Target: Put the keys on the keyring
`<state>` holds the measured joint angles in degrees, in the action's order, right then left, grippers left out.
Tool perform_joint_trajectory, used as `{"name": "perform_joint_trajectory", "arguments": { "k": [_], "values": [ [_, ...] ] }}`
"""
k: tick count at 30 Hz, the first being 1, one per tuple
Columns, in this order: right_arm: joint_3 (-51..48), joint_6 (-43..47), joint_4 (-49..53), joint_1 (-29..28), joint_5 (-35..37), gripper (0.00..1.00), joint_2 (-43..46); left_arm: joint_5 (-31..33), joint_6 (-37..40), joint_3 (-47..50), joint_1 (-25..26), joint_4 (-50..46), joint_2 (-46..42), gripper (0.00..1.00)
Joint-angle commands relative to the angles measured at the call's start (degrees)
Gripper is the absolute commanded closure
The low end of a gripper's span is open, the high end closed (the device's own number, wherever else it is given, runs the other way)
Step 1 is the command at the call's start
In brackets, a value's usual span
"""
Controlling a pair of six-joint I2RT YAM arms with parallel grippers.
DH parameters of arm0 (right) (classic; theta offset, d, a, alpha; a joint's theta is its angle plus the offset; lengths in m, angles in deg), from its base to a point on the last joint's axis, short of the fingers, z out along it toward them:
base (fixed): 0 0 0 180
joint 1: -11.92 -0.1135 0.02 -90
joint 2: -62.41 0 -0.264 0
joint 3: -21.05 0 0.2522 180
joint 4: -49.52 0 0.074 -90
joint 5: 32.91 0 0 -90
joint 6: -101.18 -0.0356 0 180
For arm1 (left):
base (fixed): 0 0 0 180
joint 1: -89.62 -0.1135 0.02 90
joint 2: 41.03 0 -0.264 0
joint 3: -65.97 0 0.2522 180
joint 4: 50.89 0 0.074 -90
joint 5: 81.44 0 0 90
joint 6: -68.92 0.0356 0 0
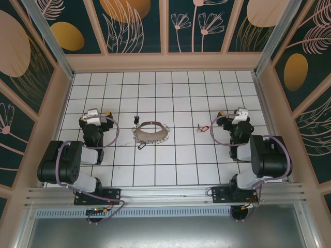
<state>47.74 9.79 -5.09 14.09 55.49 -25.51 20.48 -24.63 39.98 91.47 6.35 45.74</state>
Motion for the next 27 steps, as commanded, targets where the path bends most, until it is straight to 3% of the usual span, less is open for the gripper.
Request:
{"name": "perform_joint_trajectory", "arguments": {
  "k": [1, 25, 27],
  "values": [
    [0.8, 0.7, -2.4, 0.1, -0.9, 0.01, -0.3, -0.8, -0.9, -0.8, -0.4, 2.9, 0.4, 0.01],
    [0.7, 0.0, -2.5, 1.1, -2.5, 0.01, -0.3, -0.8, -1.0, -0.9, -0.4, 2.7, 0.4, 0.01],
    [1.6, -0.3, -0.4, 1.5, -3.0, 0.01, 0.8, 1.6, -1.8, 0.0, -0.4, 4.1, -0.2, 0.01]
  ]
}}
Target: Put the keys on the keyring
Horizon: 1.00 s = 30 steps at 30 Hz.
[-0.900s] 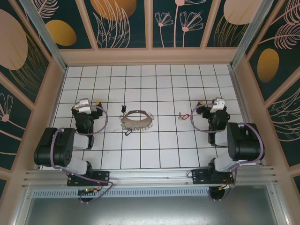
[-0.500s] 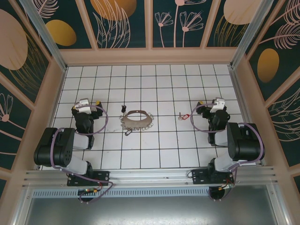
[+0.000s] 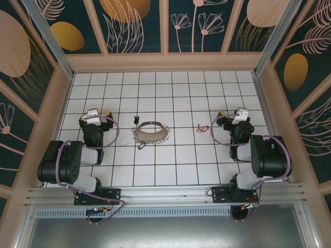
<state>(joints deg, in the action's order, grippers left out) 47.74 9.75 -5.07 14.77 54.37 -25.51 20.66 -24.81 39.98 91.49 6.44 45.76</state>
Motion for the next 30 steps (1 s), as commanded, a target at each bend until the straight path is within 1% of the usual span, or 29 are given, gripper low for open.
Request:
{"name": "perform_joint_trajectory", "arguments": {
  "k": [1, 2, 5, 6, 7, 8, 9, 10, 11, 12, 13, 14, 15, 16, 17, 18, 19, 20, 21, 22, 23, 24, 26, 27, 30],
  "values": [
    [3.1, -0.7, 4.2, 0.9, -1.5, 0.01, 2.9, 3.0, -2.3, 0.4, -0.5, 4.1, -1.0, 0.01],
    [5.9, -1.1, 11.4, 1.1, -1.2, 0.01, 5.5, 3.9, -2.6, 0.2, -0.5, 2.5, -2.8, 0.01],
    [14.5, -2.3, 30.2, 0.6, -0.1, 0.01, 12.3, 3.8, -2.5, -5.7, -0.5, -16.5, -11.8, 0.01],
    [18.1, -3.6, 37.2, 0.2, 1.8, 0.01, 14.2, 4.7, -4.4, -7.8, -0.5, -22.8, -15.3, 0.01],
    [21.4, -5.9, 42.8, -0.3, 3.3, 0.01, 15.5, 4.7, -5.9, -8.9, -0.5, -26.4, -18.5, 0.01],
    [25.3, -9.2, 50.5, -0.3, 5.5, 0.01, 16.5, 3.8, -6.8, -9.9, -0.5, -30.5, -22.2, 0.01],
    [29.1, -11.5, 57.5, -0.2, 5.8, 0.01, 16.7, 3.8, -9.0, -11.7, -0.5, -35.5, -25.9, 0.01],
    [31.8, -12.2, 62.3, -0.1, 5.2, 0.01, 16.5, 4.3, -11.6, -13.3, -0.5, -40.3, -28.9, 0.01],
    [33.6, -12.9, 66.2, -0.1, 4.6, 0.05, 16.3, 5.2, -14.6, -15.5, -0.5, -45.7, -31.6, 0.01],
    [34.6, -15.1, 69.2, -0.1, 5.2, 0.07, 16.2, 7.1, -19.3, -18.1, -0.5, -52.8, -33.9, 0.01],
    [35.2, -16.8, 71.6, 0.2, 4.0, 0.08, 16.2, 9.8, -25.4, -20.8, -0.5, -61.0, -35.5, 0.01],
    [35.7, -17.0, 73.5, 0.2, -0.4, 0.1, 16.3, 12.5, -31.1, -23.7, -0.5, -69.4, -37.2, 0.01],
    [35.7, -17.2, 75.0, -0.9, -3.4, 0.13, 16.6, 12.5, -32.1, -25.1, -0.5, -73.8, -38.8, 0.01],
    [35.4, -17.1, 76.0, -2.6, -4.1, 0.15, 17.1, 8.7, -30.7, -25.2, -0.5, -74.2, -40.3, 0.01],
    [34.8, -16.6, 76.8, -5.9, -3.7, 0.18, 17.7, 1.2, -28.2, -24.2, -0.5, -72.8, -41.9, 0.01],
    [34.2, -16.5, 77.4, -9.8, -2.6, 0.22, 18.2, -5.5, -27.3, -23.5, -0.5, -72.5, -42.6, 0.01],
    [33.7, -17.0, 77.7, -13.1, -2.0, 0.25, 18.2, -10.9, -28.1, -23.1, -0.5, -73.0, -42.6, 0.01],
    [33.4, -18.6, 78.0, -16.6, -2.3, 0.31, 17.8, -16.7, -29.1, -22.5, -0.5, -73.0, -42.0, 0.01],
    [32.8, -20.7, 77.7, -19.9, -3.1, 0.34, 17.3, -22.7, -29.5, -21.8, -0.5, -72.6, -40.9, 0.01],
    [32.4, -22.5, 77.4, -22.3, -3.9, 0.38, 16.6, -27.0, -29.9, -21.2, -0.4, -72.4, -39.9, 0.01],
    [32.0, -24.5, 76.7, -26.0, -3.8, 0.42, 15.9, -30.5, -30.4, -20.4, -0.4, -72.1, -38.7, 0.01],
    [31.8, -25.7, 75.8, -29.7, -3.2, 0.44, 15.1, -33.3, -30.7, -19.6, -0.4, -71.5, -37.8, 0.01],
    [32.3, -27.5, 75.1, -36.2, -0.9, 0.47, 13.1, -36.8, -29.8, -18.7, -0.2, -71.3, -36.3, 0.01],
    [32.8, -28.8, 74.4, -39.2, -0.3, 0.51, 11.6, -37.7, -29.1, -18.5, -0.2, -71.9, -35.4, 0.01],
    [36.2, -31.9, 72.6, -46.4, -1.4, 0.54, 4.4, -38.1, -25.2, -20.2, -0.1, -76.1, -30.9, 0.01]
  ]
}}
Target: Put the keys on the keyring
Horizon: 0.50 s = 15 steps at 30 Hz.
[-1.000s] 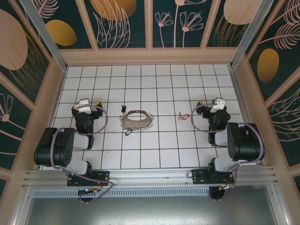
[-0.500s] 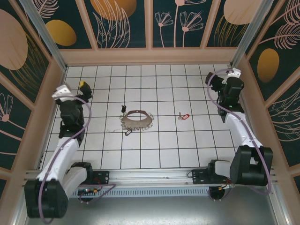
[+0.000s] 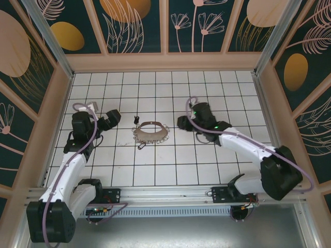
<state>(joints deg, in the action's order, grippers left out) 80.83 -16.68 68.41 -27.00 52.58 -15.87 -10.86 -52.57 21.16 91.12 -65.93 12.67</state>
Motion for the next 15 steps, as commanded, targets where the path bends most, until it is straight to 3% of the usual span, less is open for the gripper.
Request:
{"name": "perform_joint_trajectory", "arguments": {
  "k": [1, 4, 10, 15],
  "values": [
    [5.0, -5.8, -0.4, -6.6, 1.0, 0.54, -7.5, -6.0, 3.7, -2.2, 0.5, -5.0, 3.5, 0.01],
    [11.5, -9.5, 1.6, -11.8, 3.1, 0.61, -15.5, -1.6, 5.0, -3.4, 1.7, -6.9, 5.9, 0.01],
    [23.3, -34.2, 12.6, -17.2, 12.9, 0.62, -25.1, 7.9, 4.3, -4.8, 2.1, -11.4, 8.9, 0.01],
    [27.4, -45.8, 19.9, -18.5, 14.1, 0.69, -28.4, 7.5, 3.0, -4.2, 2.1, -11.0, 9.5, 0.01]
  ]
}}
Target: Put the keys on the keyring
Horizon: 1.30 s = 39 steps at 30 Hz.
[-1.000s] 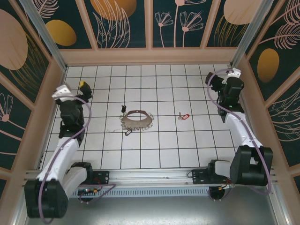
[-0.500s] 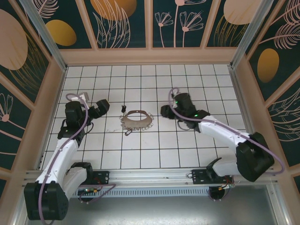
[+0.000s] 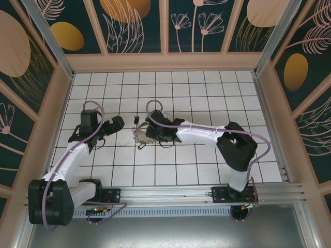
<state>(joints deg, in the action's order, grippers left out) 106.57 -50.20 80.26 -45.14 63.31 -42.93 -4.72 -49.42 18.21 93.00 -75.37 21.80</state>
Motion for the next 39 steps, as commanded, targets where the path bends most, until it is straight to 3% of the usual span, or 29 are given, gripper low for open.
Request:
{"name": "perform_joint_trajectory", "arguments": {
  "k": [1, 11, 19, 23, 29, 34, 39],
  "values": [
    [1.2, -13.1, 7.6, -0.4, 3.3, 0.7, -1.4, 1.1, -0.1, -1.2, 0.2, -1.5, 0.6, 0.01],
    [2.7, -13.5, 9.1, -0.3, 2.4, 0.68, -5.6, -3.2, -1.5, -0.4, 0.2, 0.3, 1.7, 0.01],
    [3.3, -10.5, 12.5, 1.6, 6.9, 0.67, -6.8, -5.9, -1.3, -0.3, 0.2, 0.7, 3.4, 0.01],
    [0.6, -5.0, 12.2, 5.4, 9.1, 0.68, -4.4, -8.5, -3.0, 0.5, 0.6, 2.1, 3.8, 0.01],
    [-3.6, 5.2, 7.7, 12.4, 4.7, 0.68, -0.9, -8.7, -9.7, 1.6, 5.2, 7.5, 3.0, 0.01],
    [-5.9, 13.4, 6.4, 17.2, 4.0, 0.6, 5.1, -6.6, -9.1, 0.7, 7.8, 8.1, 4.2, 0.01],
    [-10.1, 22.4, 5.7, 25.3, -3.0, 0.54, 11.5, -5.5, -6.2, -1.9, 10.4, 6.2, 3.9, 0.01]
  ]
}}
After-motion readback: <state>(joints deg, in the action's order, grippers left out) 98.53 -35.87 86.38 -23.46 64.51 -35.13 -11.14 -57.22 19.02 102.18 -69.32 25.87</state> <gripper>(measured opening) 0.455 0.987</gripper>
